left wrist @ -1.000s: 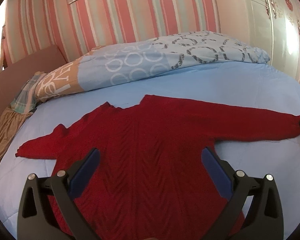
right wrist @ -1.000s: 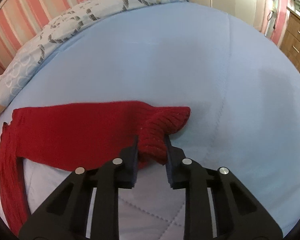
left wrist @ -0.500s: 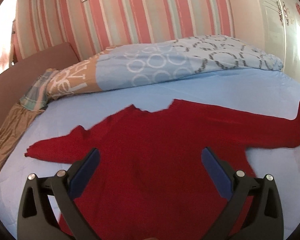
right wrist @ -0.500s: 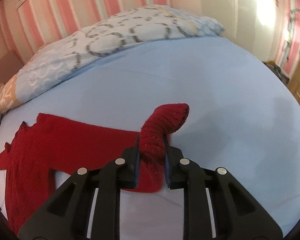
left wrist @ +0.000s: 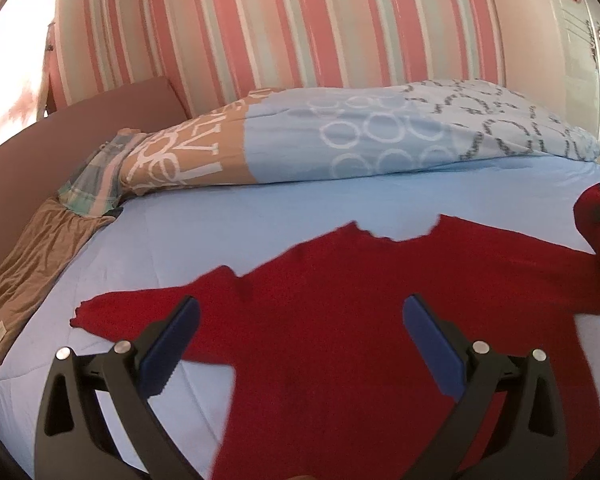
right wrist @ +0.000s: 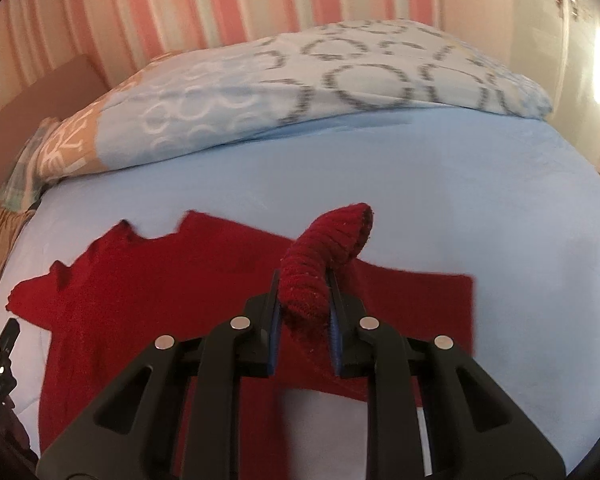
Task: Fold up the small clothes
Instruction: 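Fold the held sleeve across the sweater body with the right tool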
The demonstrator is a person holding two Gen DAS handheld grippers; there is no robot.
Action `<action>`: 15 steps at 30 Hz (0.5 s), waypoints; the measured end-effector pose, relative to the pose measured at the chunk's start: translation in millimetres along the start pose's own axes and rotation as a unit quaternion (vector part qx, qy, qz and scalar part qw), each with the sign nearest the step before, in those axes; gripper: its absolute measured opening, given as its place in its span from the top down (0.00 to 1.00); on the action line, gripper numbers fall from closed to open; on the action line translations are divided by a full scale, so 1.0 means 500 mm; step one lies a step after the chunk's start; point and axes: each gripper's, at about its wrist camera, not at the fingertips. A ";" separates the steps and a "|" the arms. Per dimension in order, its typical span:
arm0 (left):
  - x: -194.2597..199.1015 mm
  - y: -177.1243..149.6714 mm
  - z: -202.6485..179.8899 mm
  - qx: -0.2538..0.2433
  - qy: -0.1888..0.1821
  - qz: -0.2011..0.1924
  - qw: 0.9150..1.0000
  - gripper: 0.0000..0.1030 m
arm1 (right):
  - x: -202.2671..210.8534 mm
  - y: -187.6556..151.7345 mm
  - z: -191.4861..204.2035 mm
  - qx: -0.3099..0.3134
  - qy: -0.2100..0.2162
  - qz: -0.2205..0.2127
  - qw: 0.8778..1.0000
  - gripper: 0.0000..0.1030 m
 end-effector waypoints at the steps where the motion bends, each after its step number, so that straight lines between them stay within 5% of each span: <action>1: -0.011 0.003 0.020 0.002 0.002 0.000 1.000 0.01 | -0.012 0.004 0.035 0.008 0.002 0.000 1.000 0.81; 15: -0.134 0.029 0.191 0.033 0.026 0.015 0.999 0.01 | -0.100 -0.009 0.320 0.062 0.034 0.001 0.998 0.81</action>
Point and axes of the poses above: each gripper's, at about its wrist camera, not at the fingertips, and x roughly against the way its jaws point, z to its left, y to its top, and after that the axes turned 5 degrees about z, right-handed
